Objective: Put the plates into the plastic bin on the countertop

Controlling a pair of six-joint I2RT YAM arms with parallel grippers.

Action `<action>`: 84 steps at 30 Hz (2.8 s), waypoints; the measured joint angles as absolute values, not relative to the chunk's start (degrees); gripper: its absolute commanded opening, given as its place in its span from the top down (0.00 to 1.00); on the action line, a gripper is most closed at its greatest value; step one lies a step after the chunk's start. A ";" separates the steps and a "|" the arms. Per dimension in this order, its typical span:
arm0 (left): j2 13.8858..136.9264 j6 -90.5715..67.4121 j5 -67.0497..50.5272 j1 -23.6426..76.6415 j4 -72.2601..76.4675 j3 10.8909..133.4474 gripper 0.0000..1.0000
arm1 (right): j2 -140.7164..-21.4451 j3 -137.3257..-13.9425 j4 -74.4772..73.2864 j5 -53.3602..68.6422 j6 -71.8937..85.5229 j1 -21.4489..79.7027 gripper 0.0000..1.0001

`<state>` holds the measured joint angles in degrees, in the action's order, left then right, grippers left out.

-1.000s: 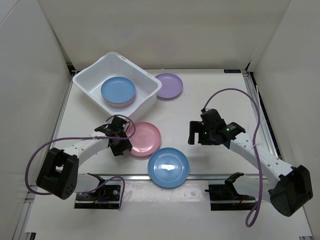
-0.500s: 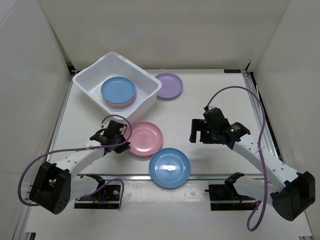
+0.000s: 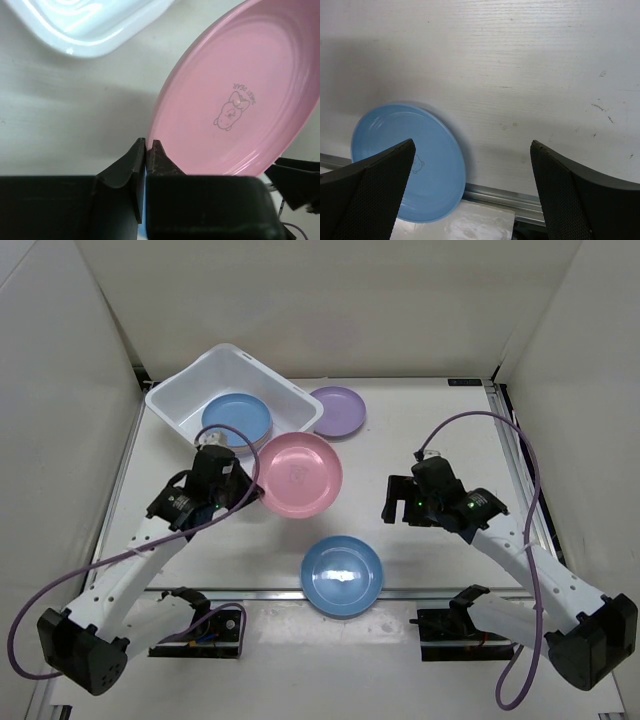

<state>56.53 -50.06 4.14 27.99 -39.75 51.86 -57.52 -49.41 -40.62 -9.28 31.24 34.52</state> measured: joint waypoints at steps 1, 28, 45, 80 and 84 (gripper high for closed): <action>56.73 -49.36 4.54 27.99 -40.03 53.63 0.90 | -57.65 -49.41 -40.62 -9.32 31.20 34.52 0.01; 113.34 -37.36 2.17 0.82 -37.10 96.90 0.63 | -67.22 -42.81 -31.59 -5.67 27.88 34.13 0.01; 116.97 -37.04 5.13 -3.31 -43.07 107.33 0.00 | -76.27 -37.32 -22.11 10.44 23.49 39.18 0.05; 74.19 -27.97 0.95 -1.37 -48.21 81.89 0.00 | -89.91 -98.59 -40.07 -4.84 15.33 38.22 1.00; 70.46 -28.93 5.02 -1.37 -50.37 81.89 0.01 | -110.80 -123.90 -41.28 -4.19 14.68 35.31 1.00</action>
<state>70.46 -28.93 5.02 -1.37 -50.37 81.89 -110.80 -123.90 -41.28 -4.19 14.68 35.31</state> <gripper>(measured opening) 0.995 0.022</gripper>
